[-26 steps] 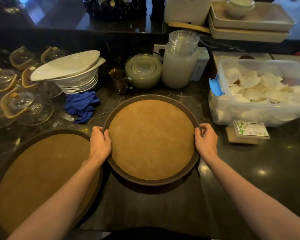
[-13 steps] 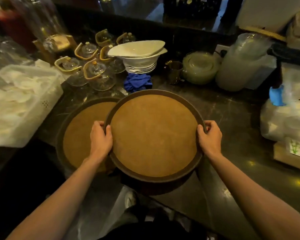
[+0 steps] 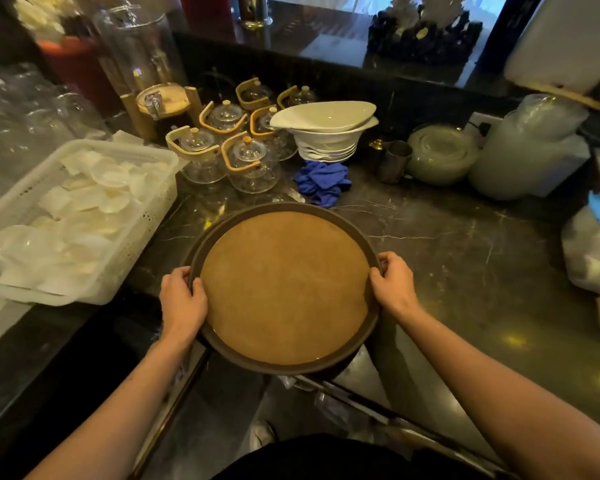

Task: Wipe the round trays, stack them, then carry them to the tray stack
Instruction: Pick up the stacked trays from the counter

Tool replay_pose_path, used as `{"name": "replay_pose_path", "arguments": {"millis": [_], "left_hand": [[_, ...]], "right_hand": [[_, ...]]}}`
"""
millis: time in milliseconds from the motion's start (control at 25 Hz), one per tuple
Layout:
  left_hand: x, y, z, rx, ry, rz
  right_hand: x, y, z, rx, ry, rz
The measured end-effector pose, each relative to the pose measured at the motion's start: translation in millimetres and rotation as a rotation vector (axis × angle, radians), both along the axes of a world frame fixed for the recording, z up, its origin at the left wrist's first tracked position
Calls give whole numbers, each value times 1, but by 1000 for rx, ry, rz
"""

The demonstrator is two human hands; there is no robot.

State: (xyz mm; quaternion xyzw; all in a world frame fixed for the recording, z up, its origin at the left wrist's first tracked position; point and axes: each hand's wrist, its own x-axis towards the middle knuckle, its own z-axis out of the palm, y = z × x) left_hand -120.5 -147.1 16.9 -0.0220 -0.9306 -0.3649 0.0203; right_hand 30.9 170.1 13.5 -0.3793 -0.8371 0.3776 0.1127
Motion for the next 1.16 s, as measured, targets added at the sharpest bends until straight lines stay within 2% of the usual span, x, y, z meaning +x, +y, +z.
{"name": "replay_pose_path", "arguments": {"millis": [600,1160], "left_hand": [[-16,-17,-28,-19,-112,-128],[-18,-23,-39,-67,-78,-57]], "right_hand": [[-11,-13,-9,-4,-220,47],[-18,-24,-12,-67,-195,66]]}}
